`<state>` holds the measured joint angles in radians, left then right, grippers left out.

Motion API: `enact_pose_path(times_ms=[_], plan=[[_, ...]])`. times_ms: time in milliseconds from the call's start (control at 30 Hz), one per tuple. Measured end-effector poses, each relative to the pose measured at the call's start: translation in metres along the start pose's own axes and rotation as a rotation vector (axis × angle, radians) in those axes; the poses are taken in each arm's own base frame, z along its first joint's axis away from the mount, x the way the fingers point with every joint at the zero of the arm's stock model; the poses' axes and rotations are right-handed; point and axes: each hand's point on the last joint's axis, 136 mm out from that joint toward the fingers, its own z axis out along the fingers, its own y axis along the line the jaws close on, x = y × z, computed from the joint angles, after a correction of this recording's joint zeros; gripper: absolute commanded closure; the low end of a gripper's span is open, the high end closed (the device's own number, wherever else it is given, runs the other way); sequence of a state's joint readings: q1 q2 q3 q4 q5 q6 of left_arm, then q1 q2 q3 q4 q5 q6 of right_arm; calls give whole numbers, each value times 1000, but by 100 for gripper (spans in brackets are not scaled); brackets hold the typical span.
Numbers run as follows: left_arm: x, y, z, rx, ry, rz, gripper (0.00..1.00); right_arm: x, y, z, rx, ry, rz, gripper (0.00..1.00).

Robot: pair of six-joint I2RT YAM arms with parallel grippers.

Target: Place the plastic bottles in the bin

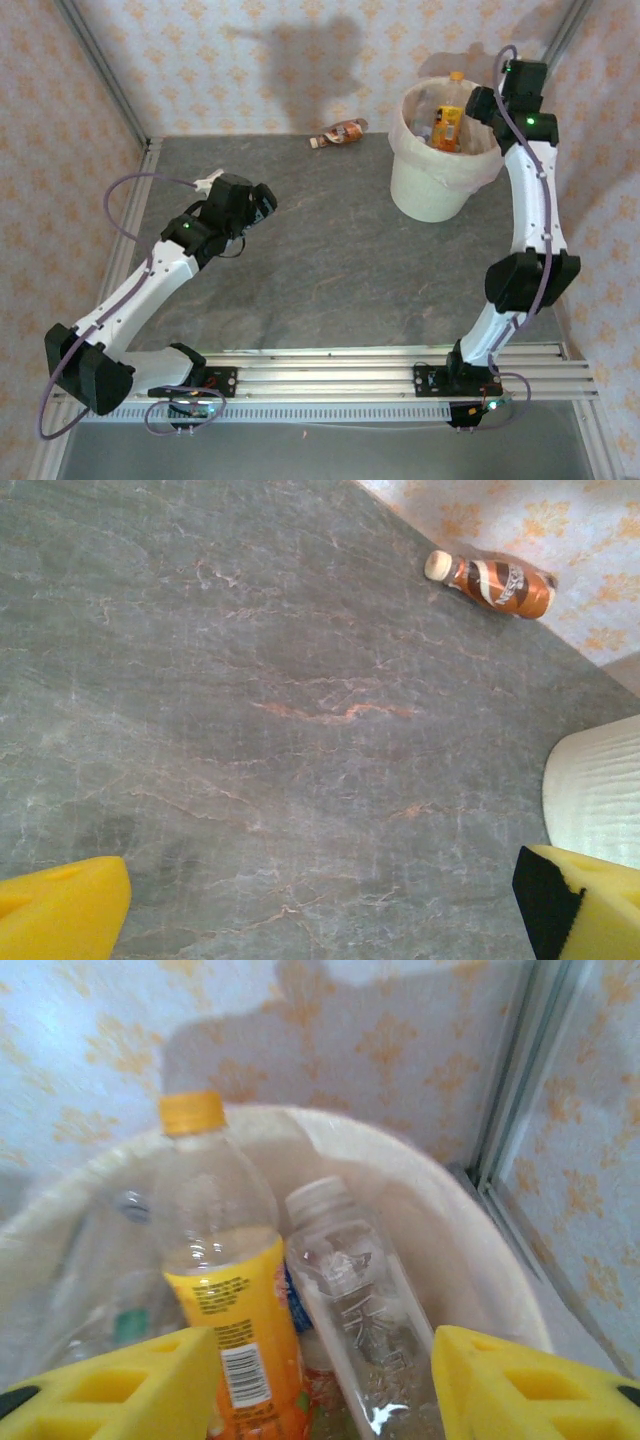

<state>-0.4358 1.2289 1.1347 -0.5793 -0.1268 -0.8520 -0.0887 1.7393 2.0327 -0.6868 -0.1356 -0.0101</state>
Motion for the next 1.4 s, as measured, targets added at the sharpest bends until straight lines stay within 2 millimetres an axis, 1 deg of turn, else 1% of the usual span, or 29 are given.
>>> enact_pose_path(times_ms=[67,133,167,233,300,333,367,433,500,533,600,667,733,833,933,1000,1033,1100,1133,1200,1233,1300,1333,1400], plan=[[1,-3,9,-9,18,22,0,-10,4,-22,-29,-50,30,28],[1,-10,19,-17,34,51,0,-15,10,-46,-78,-91,75,23],[1,-14,24,-17,40,60,0,-17,13,-55,-102,-106,91,20],[2,-21,33,-17,53,79,0,-15,25,-75,-174,-130,135,14],[2,-26,39,-15,60,87,0,-7,42,-92,-255,-138,158,9],[1,-28,40,-13,60,86,0,-1,53,-100,-296,-133,157,7],[0,-29,41,-11,59,86,0,7,69,-107,-343,-124,152,0],[-2,-32,42,-8,55,83,0,23,103,-118,-436,-90,122,1],[-3,-32,43,-7,51,79,0,39,142,-129,-531,-54,76,1],[-4,-32,43,-6,49,77,0,46,157,-132,-567,-38,55,1],[-9,-34,44,7,35,67,0,62,188,-137,-638,-1,12,1],[-13,-37,47,17,21,67,0,76,209,-132,-677,33,-13,1],[-15,-37,55,13,21,72,0,88,231,-121,-701,71,-36,1],[-17,-40,75,11,24,71,0,113,266,-95,-722,132,-74,1],[-21,-37,104,-13,15,67,0,138,297,-62,-717,180,-87,1],[-27,-34,129,-38,13,52,0,151,315,-32,-693,200,-66,1],[-31,-33,141,-48,10,40,0,155,321,-17,-676,206,-51,1],[-37,-30,167,-58,3,11,0,163,333,24,-618,205,-17,1],[-40,-29,179,-64,0,-2,0,166,337,40,-593,200,-4,1],[-44,-33,202,-64,-1,-14,0,171,345,78,-539,182,32,1],[-46,-36,213,-59,1,-17,0,173,348,93,-518,174,50,1],[-48,-51,238,-25,7,-22,0,177,353,126,-473,148,97,1],[-48,-57,246,-10,10,-24,0,179,354,141,-455,136,123,1],[-48,-68,265,23,17,-33,0,187,349,168,-416,122,182,0]])
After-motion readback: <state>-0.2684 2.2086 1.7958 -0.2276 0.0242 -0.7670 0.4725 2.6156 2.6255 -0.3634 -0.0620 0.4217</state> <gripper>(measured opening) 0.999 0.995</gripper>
